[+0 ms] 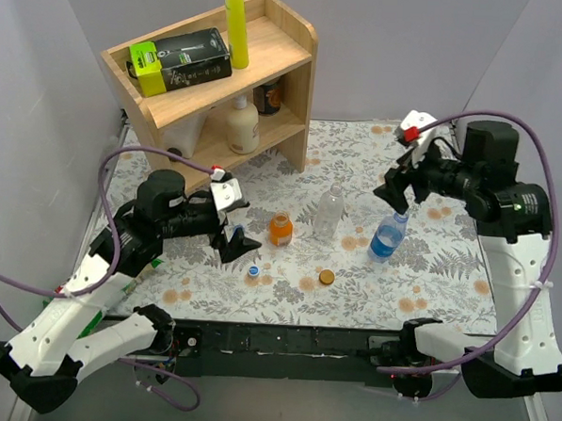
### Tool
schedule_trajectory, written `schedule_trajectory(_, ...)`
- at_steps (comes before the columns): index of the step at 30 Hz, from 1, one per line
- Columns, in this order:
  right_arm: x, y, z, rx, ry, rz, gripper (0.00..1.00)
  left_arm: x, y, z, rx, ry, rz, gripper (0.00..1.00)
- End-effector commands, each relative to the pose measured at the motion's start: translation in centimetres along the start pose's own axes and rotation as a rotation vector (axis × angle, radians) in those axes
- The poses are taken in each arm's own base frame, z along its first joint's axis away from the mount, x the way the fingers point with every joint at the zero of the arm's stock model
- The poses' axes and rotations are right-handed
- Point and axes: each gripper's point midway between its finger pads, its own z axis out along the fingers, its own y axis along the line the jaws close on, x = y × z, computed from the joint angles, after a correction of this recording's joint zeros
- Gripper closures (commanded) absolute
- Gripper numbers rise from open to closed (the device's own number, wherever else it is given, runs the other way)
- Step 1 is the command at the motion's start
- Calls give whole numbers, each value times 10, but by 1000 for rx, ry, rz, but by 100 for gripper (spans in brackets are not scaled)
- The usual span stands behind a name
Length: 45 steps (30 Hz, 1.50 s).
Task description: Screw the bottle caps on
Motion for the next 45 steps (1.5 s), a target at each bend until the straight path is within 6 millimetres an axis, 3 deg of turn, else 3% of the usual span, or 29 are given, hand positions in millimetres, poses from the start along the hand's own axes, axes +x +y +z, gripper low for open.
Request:
schedule_trajectory(1, -7, 61, 32, -266, -12, -117, 14, 49, -4, -12, -70, 117, -97, 2)
schedule_trajectory(3, -11, 78, 53, -308, -24, -154, 14, 67, -9, -22, -84, 172, -103, 2)
schedule_trajectory(4, -11, 104, 64, -376, -16, -196, 14, 66, -13, -32, -108, 151, -95, 2)
schedule_trajectory(6, -9, 113, 88, -409, 22, -203, 14, 74, -18, -39, -122, 148, -107, 2)
schedule_trajectory(8, -25, 112, 101, -394, 21, -214, 15, 75, -25, -45, -107, 113, -45, 2)
schedule_trajectory(11, -25, 115, 135, -384, 64, -281, 15, 70, -20, -46, -138, 69, -28, 2)
schedule_trajectory(15, 2, 133, 184, -448, 137, -273, 17, 81, -3, -49, -222, 57, -6, 2)
schedule_trajectory(17, 11, 142, 199, -461, 153, -277, 17, 85, -5, -50, -213, 62, -5, 2)
schedule_trajectory(18, 25, 144, 212, -460, 193, -276, 15, 89, -9, -52, -201, 63, 3, 2)
schedule_trajectory(21, 40, 136, 240, -380, 245, -264, 5, 95, -8, -53, -210, 67, 9, 2)
schedule_trajectory(28, 67, 132, 265, -355, 331, -274, 5, 98, -7, -49, -192, 60, 9, 2)
schedule_trajectory(45, 118, 136, 291, -374, 455, -268, 14, 108, -4, -37, -167, 70, -10, 2)
